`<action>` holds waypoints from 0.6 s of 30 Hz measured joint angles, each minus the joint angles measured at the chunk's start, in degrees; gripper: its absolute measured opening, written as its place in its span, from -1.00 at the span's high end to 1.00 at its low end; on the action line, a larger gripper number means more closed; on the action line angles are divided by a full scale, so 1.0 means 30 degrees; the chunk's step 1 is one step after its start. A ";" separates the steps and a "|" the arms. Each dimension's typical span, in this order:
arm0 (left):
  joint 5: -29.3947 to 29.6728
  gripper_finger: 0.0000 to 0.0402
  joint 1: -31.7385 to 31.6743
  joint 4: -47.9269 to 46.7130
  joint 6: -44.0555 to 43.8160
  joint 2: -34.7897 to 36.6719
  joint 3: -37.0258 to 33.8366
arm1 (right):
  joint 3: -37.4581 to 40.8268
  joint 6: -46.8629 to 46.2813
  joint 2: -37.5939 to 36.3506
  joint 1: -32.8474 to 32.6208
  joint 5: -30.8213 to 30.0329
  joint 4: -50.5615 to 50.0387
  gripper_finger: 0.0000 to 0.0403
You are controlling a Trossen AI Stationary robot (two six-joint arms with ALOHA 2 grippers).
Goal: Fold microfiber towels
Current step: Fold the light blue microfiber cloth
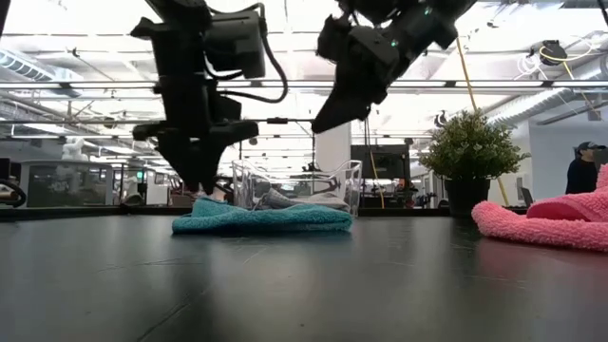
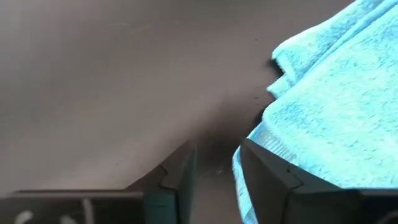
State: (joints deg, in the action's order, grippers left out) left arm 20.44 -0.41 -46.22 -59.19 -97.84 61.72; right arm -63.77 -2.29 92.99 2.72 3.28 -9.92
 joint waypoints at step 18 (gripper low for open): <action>-0.4179 -0.13 -0.1633 0.2710 0.2105 -0.0015 -0.1293 | 0.0000 0.0161 -0.1456 -0.0064 -0.1091 -0.2095 0.58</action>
State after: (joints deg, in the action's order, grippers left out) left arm 7.91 -5.31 -38.09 -52.88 -97.89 57.84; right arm -63.77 -1.81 88.62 2.52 0.01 -16.21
